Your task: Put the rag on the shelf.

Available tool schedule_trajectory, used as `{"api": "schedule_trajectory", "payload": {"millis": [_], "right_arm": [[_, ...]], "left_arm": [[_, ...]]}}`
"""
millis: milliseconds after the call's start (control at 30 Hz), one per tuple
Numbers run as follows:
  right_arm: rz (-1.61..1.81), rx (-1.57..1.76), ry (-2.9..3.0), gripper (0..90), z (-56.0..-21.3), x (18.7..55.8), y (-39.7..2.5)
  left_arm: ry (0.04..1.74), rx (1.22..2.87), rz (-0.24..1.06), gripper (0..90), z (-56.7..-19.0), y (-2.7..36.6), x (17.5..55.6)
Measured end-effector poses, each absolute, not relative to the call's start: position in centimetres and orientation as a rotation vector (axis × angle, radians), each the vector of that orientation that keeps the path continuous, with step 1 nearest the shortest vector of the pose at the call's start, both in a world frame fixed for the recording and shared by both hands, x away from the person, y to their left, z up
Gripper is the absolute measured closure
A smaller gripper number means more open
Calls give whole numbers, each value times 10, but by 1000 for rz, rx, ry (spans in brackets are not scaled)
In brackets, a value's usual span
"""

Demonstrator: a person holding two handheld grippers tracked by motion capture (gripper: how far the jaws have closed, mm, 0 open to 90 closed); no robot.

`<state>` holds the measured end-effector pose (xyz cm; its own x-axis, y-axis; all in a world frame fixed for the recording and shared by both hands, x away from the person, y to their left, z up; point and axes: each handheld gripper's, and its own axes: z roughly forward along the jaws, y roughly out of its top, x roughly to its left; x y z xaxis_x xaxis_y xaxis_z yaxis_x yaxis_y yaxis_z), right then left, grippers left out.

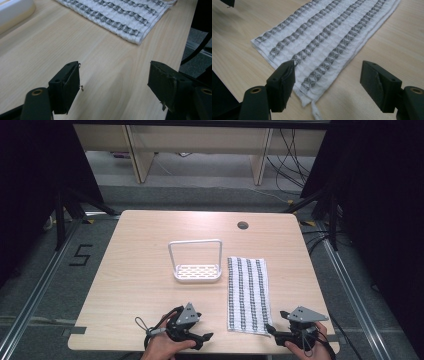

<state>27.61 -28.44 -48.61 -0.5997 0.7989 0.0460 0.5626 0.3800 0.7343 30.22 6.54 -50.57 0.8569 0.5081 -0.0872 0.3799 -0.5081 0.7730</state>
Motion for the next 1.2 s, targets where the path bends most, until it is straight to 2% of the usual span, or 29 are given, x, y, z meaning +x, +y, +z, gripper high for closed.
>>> {"api": "schedule_trajectory", "payload": {"millis": [267,533,733,833,967,1033,1133,1167,1200], "right_arm": [[1029,1246,2359,350,-491,272,-280],[997,1145,2401,397,-494,275,-279],[990,1145,2419,426,-494,274,-277],[989,1140,2430,437,-494,274,-277],[983,1156,2430,445,-495,273,-277],[973,1130,2437,449,-496,273,-277],[975,1114,2449,456,-497,275,-277],[978,1115,2450,459,-498,275,-276],[965,1123,2443,461,-498,274,-276]], "left_arm": [[642,2127,115,342,-506,40,309],[523,2203,141,400,-504,19,309],[498,2215,117,440,-503,8,308],[429,2277,164,479,-502,4,310],[453,2253,146,513,-505,-4,311],[396,2320,173,526,-502,-3,313],[442,2282,159,545,-505,-8,313],[376,2364,183,548,-503,-6,316],[386,2358,184,551,-504,-7,316]]}}
